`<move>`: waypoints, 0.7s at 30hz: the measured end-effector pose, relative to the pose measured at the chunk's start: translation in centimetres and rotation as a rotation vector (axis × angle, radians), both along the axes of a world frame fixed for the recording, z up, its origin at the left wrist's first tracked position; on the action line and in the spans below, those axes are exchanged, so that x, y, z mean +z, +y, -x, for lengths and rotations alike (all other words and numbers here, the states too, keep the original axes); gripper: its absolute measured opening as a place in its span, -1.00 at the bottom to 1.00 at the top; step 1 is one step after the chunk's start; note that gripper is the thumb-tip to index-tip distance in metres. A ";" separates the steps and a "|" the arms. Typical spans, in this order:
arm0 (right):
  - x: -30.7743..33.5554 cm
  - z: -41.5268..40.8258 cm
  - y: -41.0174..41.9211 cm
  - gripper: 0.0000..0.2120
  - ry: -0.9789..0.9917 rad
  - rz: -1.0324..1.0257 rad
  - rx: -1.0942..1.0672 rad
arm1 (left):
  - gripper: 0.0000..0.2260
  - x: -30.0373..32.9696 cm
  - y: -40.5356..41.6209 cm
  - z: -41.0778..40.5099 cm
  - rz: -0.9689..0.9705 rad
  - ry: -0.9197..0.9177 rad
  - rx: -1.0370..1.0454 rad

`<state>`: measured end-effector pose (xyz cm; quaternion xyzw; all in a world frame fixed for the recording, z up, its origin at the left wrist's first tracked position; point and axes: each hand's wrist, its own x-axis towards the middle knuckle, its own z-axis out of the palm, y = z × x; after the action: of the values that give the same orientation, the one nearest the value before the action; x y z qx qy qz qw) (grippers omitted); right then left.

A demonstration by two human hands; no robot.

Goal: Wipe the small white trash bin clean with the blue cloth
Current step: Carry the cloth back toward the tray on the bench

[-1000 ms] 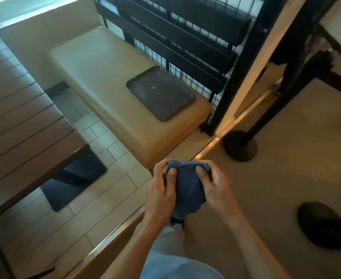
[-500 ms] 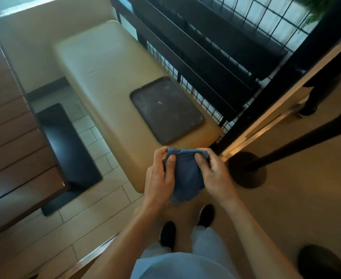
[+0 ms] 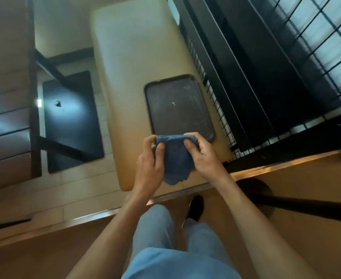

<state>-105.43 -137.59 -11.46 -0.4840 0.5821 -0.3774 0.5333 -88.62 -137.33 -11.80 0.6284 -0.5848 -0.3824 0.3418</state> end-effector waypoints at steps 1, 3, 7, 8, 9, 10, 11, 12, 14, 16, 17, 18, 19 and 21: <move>-0.3 0.6 -1.0 -0.82 0.011 0.007 0.024 | -0.90 -0.2 -0.6 0.6 -0.004 -0.005 0.016; -1.1 1.7 -3.0 -0.83 0.024 0.033 0.054 | -0.89 -0.7 -2.0 1.6 -0.012 -0.027 0.040; -3.2 3.2 -6.9 -0.86 -0.005 0.052 0.109 | -0.81 -2.8 -5.3 3.3 -0.057 -0.058 0.055; -3.8 3.5 -7.8 -0.86 -0.010 0.051 0.115 | -0.79 -3.5 -6.1 3.6 -0.060 -0.070 0.063; -4.5 3.7 -8.7 -0.85 -0.014 0.050 0.120 | -0.77 -4.2 -6.9 3.9 -0.057 -0.080 0.070; -5.3 4.0 -9.7 -0.84 -0.011 0.047 0.130 | -0.76 -5.1 -7.8 4.1 -0.052 -0.089 0.076; -6.1 4.3 -10.6 -0.83 -0.007 0.041 0.140 | -0.75 -6.0 -8.6 4.4 -0.047 -0.102 0.081; -7.0 4.5 -11.5 -0.82 0.001 0.031 0.150 | -0.74 -7.1 -9.5 4.6 -0.044 -0.116 0.088; -9.0 5.0 -13.5 -0.82 0.034 0.004 0.165 | -0.72 -9.2 -11.1 5.0 -0.051 -0.134 0.097; -11.2 5.5 -15.3 -0.81 0.086 -0.015 0.170 | -0.71 -11.3 -12.7 5.4 -0.065 -0.139 0.098; -12.3 5.7 -16.2 -0.81 0.110 -0.026 0.174 | -0.71 -12.4 -13.3 5.5 -0.076 -0.141 0.099; -13.5 5.9 -17.0 -0.81 0.130 -0.041 0.176 | -0.72 -13.5 -14.0 5.7 -0.097 -0.140 0.103; -14.6 6.0 -17.8 -0.82 0.140 -0.058 0.179 | -0.72 -14.5 -14.7 5.8 -0.123 -0.136 0.110; -16.9 6.1 -19.2 -0.81 0.147 -0.095 0.173 | -0.74 -16.6 -15.8 5.9 -0.180 -0.131 0.123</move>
<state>-111.49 -156.81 -28.39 -0.5329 0.5933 -0.2653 0.5419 -94.49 -153.14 -28.37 0.7148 -0.5296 -0.3697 0.2679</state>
